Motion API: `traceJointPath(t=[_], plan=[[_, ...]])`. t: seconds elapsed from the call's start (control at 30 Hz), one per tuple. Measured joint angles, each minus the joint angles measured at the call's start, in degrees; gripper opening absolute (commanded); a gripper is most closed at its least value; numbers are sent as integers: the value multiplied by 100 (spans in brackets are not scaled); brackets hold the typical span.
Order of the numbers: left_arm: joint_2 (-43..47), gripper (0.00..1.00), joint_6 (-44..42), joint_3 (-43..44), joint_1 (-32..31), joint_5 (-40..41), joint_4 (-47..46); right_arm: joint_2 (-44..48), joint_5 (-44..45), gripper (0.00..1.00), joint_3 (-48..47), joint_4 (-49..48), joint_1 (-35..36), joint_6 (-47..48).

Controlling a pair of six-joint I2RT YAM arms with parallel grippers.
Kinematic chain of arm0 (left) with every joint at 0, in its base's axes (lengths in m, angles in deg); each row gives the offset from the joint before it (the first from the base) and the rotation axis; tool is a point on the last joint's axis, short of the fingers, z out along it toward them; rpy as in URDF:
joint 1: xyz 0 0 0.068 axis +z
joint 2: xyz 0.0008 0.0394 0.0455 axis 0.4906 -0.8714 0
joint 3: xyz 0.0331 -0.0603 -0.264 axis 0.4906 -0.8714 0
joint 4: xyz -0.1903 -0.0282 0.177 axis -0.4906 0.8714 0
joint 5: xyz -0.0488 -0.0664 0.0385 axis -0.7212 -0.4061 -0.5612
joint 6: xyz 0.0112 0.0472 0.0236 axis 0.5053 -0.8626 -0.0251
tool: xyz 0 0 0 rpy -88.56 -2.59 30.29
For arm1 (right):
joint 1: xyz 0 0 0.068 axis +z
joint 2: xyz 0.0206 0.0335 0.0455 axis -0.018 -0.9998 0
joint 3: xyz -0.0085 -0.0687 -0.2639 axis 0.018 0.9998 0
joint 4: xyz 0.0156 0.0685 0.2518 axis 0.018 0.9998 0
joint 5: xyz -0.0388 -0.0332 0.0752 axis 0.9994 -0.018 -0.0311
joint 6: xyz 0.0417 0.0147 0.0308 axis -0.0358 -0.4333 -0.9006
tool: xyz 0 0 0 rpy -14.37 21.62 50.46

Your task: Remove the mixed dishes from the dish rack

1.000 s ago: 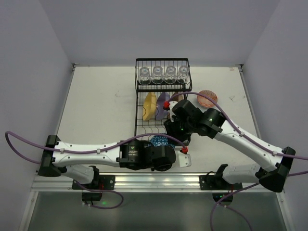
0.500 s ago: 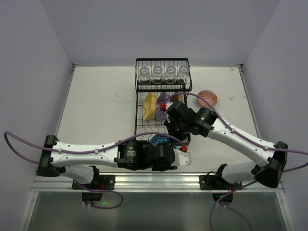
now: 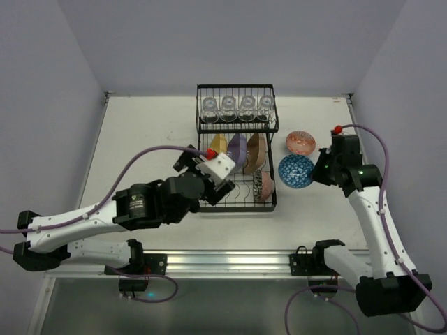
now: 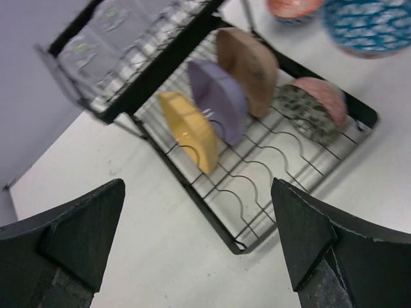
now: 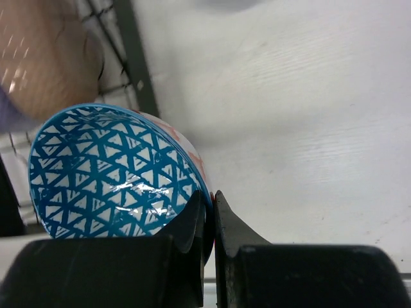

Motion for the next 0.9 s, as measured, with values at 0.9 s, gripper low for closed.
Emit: traceJointPath(t=[0.9], plan=[[914, 100, 1657, -1204, 3355, -540, 175, -4308, 170, 0, -1720, -2785, -1829, -721]])
